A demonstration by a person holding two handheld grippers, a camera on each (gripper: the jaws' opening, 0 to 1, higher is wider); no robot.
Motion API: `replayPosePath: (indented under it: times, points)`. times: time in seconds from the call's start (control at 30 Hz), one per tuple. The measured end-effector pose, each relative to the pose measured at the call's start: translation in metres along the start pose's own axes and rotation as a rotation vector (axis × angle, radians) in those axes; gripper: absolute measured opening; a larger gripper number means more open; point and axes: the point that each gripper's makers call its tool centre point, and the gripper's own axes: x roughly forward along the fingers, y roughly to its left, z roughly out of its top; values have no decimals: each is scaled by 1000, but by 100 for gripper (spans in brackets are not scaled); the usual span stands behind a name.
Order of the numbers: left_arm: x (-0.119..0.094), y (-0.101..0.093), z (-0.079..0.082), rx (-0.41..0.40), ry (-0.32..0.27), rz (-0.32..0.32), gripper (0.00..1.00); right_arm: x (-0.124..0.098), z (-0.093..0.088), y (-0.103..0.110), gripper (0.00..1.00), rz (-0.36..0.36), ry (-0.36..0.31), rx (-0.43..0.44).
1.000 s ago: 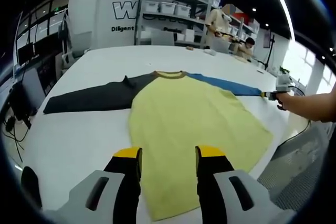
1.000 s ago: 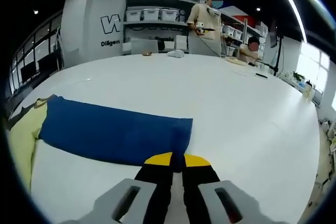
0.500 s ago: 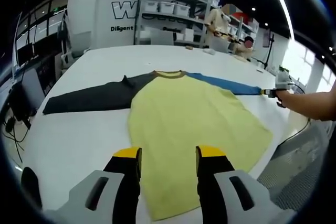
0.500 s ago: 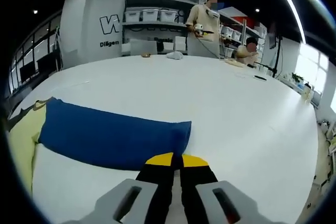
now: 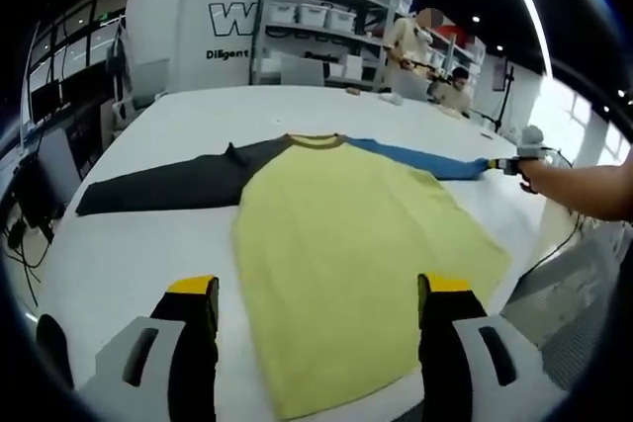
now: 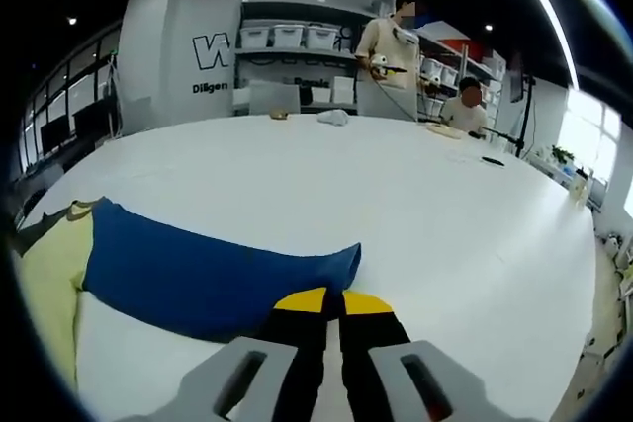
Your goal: Fold the garment on the visible template until the final outline fits inside the template.
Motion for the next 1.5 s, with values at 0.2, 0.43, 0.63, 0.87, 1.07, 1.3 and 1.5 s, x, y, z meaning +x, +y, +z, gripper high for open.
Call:
replayPosePath:
  times: [0.2, 0.43, 0.63, 0.87, 1.07, 1.3, 1.5]
  points:
    - [-6, -5, 9, -15, -41, -17, 99, -3, 10, 1, 0, 3, -14, -3]
    - [-19, -22, 11, 10, -72, -43, 99, -10, 21, 6, 0, 5, -26, -18]
    - [-16, -21, 9, -45, -68, -63, 99, -14, 35, 11, 0, 12, -40, -32]
    - [-17, -22, 13, -61, -89, -71, 99, -19, 58, 27, 0, 33, -74, -54]
    - [-18, -20, 15, -73, -99, -79, 98, -20, 74, 46, 0, 59, -97, -73]
    - [-19, -21, 17, -85, -111, -90, 96, -20, 96, 87, 0, 119, -125, -119]
    - [-20, -22, 19, -84, -122, -94, 96, -19, 111, 124, 0, 171, -146, -156]
